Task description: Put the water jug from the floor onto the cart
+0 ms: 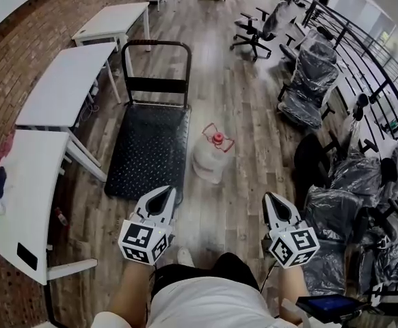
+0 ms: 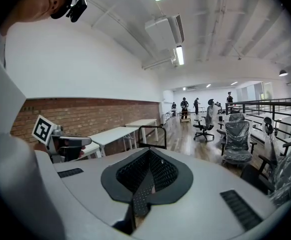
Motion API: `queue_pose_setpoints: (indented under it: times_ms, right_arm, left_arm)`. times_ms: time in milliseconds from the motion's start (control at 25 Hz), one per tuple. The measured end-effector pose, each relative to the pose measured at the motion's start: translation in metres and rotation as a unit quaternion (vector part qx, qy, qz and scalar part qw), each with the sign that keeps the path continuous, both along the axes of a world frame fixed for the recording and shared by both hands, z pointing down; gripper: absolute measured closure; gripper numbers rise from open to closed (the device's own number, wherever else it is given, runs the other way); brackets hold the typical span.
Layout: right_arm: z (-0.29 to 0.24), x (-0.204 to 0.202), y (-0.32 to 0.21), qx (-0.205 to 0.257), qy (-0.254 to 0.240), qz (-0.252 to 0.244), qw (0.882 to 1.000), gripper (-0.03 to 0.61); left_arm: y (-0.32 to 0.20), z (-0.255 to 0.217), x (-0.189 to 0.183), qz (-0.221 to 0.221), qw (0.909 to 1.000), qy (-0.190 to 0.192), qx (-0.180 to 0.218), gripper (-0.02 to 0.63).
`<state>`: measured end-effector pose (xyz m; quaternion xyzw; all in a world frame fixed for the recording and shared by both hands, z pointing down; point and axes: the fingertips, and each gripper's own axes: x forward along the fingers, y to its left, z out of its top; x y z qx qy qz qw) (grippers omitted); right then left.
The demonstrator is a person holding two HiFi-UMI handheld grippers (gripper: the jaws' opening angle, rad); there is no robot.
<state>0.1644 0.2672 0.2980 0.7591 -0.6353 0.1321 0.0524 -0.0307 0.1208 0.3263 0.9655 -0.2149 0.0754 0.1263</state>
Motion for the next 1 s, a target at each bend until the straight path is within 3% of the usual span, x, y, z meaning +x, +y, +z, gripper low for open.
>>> queue_pose_setpoints:
  times_ms: [440,1000]
  right_arm:
    - [0.026,0.039,-0.053,0.0,-0.026,-0.009,1.0,0.577]
    - [0.026,0.167,-0.173,0.026,-0.052,-0.076,0.995,0.577]
  left_arm:
    - [-0.04,0.015,0.039,0.003,0.9998,-0.018,-0.006,0.614]
    - [-0.118,-0.008,0.152,-0.052,0.9981,-0.033,0.006,0.614]
